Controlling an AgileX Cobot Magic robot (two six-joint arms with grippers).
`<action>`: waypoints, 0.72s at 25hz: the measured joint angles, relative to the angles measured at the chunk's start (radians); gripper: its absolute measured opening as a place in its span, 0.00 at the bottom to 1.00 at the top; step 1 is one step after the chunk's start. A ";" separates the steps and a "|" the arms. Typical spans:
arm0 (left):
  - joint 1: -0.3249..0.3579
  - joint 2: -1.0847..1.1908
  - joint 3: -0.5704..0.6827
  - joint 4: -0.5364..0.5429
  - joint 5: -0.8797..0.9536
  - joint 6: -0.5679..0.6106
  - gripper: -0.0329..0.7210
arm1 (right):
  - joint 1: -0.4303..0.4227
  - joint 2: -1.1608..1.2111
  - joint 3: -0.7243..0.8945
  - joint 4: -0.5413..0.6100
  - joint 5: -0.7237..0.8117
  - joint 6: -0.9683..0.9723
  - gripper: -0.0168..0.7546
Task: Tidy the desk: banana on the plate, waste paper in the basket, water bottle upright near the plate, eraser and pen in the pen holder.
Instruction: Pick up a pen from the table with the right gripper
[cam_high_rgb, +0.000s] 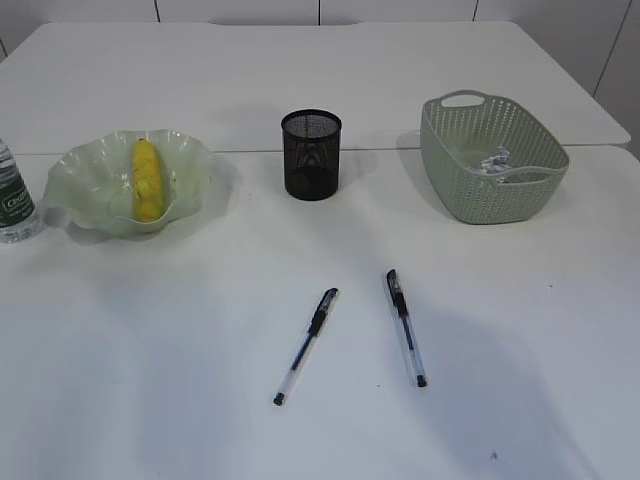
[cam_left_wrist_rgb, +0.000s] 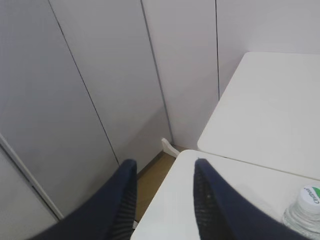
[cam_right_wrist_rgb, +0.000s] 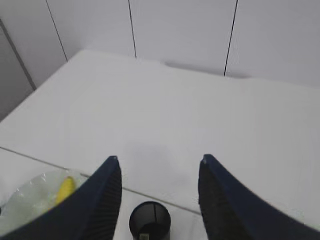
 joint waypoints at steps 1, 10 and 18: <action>0.000 0.000 0.000 0.000 0.000 0.000 0.39 | -0.002 -0.034 0.000 0.000 0.000 -0.002 0.50; 0.000 0.000 0.000 0.000 0.000 0.000 0.39 | -0.002 -0.264 -0.006 0.077 0.002 -0.176 0.50; 0.000 0.000 0.000 0.000 0.000 0.000 0.39 | -0.002 -0.426 0.013 0.125 0.009 -0.253 0.50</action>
